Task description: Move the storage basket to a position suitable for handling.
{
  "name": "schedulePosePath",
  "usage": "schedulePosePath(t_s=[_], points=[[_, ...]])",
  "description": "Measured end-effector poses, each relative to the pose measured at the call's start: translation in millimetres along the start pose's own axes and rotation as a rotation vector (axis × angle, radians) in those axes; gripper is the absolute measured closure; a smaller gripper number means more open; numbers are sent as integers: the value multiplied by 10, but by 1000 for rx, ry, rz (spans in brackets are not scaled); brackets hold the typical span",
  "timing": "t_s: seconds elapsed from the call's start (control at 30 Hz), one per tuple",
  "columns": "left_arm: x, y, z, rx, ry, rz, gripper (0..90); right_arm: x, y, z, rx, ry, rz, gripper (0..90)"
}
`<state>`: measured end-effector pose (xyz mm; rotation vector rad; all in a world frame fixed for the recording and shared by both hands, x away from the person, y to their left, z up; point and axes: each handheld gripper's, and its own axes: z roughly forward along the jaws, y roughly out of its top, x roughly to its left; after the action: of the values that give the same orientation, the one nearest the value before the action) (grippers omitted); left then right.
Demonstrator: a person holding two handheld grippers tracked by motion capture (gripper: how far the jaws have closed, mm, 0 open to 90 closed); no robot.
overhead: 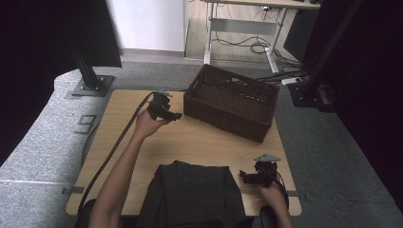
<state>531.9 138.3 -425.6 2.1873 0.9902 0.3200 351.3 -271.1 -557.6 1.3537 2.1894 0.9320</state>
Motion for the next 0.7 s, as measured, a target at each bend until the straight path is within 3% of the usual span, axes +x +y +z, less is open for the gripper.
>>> schedulePosePath(t_s=[0.3, 0.53, 0.7], points=[[115, 335, 168, -26, 53, -4, 338, -1, 0, 0, 0, 1, -1, 0], [169, 509, 311, -29, 95, -8, 387, 0, -1, 0, 0, 4, -5, 0], [253, 590, 413, -49, 115, -45, 422, 2, -1, -1, -1, 6, -5, 0]])
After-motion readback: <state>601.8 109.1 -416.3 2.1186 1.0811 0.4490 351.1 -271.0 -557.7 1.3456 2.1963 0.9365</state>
